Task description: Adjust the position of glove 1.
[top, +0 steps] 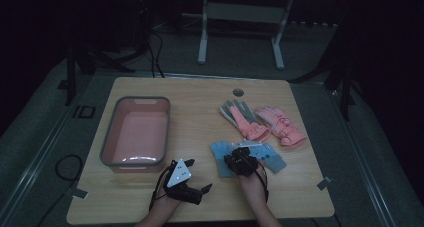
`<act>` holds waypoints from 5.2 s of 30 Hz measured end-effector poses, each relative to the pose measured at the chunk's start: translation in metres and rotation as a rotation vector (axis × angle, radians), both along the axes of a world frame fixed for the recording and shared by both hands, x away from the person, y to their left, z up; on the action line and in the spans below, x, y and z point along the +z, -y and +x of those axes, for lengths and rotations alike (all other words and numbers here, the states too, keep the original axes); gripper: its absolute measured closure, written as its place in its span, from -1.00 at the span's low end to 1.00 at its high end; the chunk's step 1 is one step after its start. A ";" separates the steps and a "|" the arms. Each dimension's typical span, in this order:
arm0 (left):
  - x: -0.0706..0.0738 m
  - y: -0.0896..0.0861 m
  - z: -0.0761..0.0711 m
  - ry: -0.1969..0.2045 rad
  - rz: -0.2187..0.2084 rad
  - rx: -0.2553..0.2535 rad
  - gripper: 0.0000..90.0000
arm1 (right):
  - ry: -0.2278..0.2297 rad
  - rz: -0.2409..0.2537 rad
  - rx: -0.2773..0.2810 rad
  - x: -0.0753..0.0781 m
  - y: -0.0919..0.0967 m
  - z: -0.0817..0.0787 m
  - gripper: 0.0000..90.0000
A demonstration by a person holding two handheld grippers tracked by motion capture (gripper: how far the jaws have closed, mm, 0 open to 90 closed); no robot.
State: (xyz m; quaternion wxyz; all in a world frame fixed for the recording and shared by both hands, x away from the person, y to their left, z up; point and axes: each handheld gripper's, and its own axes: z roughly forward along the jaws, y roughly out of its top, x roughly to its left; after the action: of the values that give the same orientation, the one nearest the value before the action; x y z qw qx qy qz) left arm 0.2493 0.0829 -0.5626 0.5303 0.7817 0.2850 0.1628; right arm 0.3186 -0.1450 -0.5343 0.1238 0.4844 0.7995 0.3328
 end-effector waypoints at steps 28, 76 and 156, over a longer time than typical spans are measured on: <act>0.000 0.000 0.001 -0.004 0.000 -0.003 -1.00 | 0.145 -0.058 0.133 0.028 0.036 0.004 0.42; 0.000 -0.001 0.001 -0.010 -0.004 0.002 -0.99 | 0.107 -0.055 0.067 -0.011 0.144 0.020 0.92; 0.000 0.000 0.002 -0.027 -0.008 -0.015 -0.99 | 0.090 -0.060 0.270 -0.011 0.173 0.000 0.58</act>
State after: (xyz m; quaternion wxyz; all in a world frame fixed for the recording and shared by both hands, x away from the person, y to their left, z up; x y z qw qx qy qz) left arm 0.2510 0.0834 -0.5627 0.5308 0.7838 0.2870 0.1469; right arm 0.3186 -0.3185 -0.5451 0.1281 0.3532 0.8607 0.3437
